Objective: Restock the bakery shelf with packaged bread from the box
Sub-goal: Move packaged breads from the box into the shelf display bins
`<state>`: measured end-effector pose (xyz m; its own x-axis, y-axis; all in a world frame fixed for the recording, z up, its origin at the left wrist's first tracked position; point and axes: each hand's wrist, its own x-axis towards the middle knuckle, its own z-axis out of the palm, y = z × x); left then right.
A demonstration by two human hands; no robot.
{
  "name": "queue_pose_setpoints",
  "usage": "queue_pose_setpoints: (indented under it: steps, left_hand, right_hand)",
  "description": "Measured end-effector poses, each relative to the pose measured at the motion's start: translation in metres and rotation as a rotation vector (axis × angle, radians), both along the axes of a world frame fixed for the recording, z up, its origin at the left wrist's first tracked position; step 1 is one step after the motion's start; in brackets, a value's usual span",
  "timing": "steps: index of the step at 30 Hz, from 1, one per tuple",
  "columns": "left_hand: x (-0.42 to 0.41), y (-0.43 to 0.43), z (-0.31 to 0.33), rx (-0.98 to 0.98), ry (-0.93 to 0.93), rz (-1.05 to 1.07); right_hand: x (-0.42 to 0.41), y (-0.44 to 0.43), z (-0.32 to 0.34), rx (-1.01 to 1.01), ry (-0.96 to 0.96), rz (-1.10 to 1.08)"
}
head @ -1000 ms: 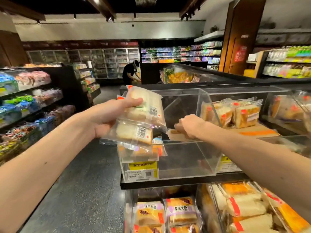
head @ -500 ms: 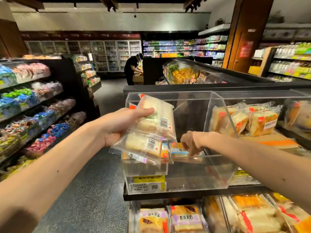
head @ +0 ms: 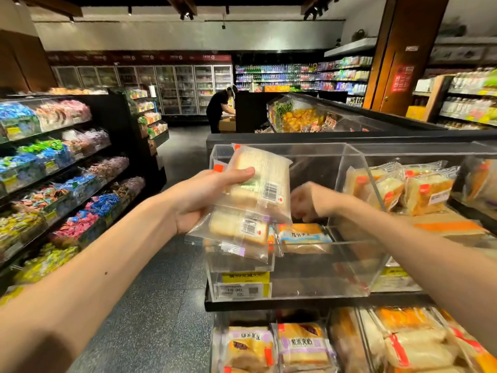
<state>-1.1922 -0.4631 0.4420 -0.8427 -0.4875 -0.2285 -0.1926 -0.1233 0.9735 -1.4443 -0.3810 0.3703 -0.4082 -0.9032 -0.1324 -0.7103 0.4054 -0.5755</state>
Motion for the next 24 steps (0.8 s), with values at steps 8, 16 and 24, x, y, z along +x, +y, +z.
queue_pose_setpoints:
  steps: [8, 16, 24]
  left_hand:
    - [0.029, 0.050, -0.031, -0.017, 0.141, 0.009]
    - [0.054, 0.098, -0.140, 0.267, -0.049, -0.061]
    - [0.056, 0.077, -0.244, -0.155, -0.371, -0.030]
  right_hand:
    - [0.103, 0.109, 0.030, -0.451, -0.997, 0.183]
    - [0.132, 0.176, -0.097, -0.400, -1.153, -0.198]
    - [0.114, 0.211, -0.170, -0.285, -1.004, -0.464]
